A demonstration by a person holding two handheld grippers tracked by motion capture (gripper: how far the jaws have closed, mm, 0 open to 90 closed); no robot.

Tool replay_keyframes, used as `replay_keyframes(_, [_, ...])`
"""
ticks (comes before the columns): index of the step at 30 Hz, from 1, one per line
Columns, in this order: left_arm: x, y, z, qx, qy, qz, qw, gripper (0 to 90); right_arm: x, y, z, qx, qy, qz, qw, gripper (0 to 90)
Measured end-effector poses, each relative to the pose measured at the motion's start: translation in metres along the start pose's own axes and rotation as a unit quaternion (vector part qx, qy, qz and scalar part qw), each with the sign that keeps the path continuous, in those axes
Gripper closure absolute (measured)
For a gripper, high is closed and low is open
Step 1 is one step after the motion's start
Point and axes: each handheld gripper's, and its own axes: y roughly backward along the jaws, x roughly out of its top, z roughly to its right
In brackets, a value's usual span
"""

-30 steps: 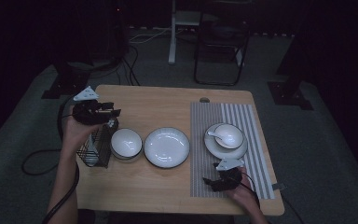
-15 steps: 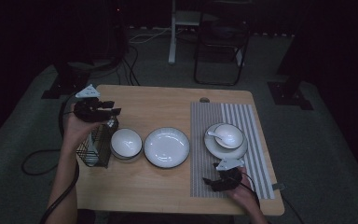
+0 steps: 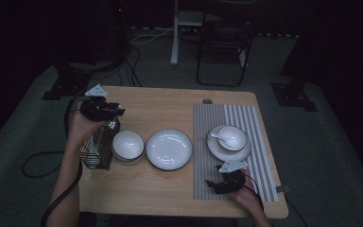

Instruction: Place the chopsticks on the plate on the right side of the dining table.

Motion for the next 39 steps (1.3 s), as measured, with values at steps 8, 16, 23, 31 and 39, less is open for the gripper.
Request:
replay_keyframes(8, [-0.004,-0.01,-0.013,0.003,0.012,-0.013,0.9998,63.1,0.0,0.0,0.0,0.0,0.0,0.0,1.0,22.7])
replay_keyframes(16, [-0.009,-0.015,-0.022,0.0,0.021,-0.011,0.9997,66.0,0.0,0.0,0.0,0.0,0.0,0.0,1.0,22.7])
replay_keyframes(23, [-0.009,-0.019,-0.025,0.004,0.024,-0.027,0.9993,66.0,0.0,0.0,0.0,0.0,0.0,0.0,1.0,22.7])
replay_keyframes(31, [-0.009,-0.021,-0.023,0.024,0.01,-0.049,0.9985,67.4,0.0,0.0,0.0,0.0,0.0,0.0,1.0,22.7])
replay_keyframes(39, [-0.005,-0.011,-0.019,0.082,-0.006,-0.025,0.9963,78.8,0.0,0.0,0.0,0.0,0.0,0.0,1.0,22.7])
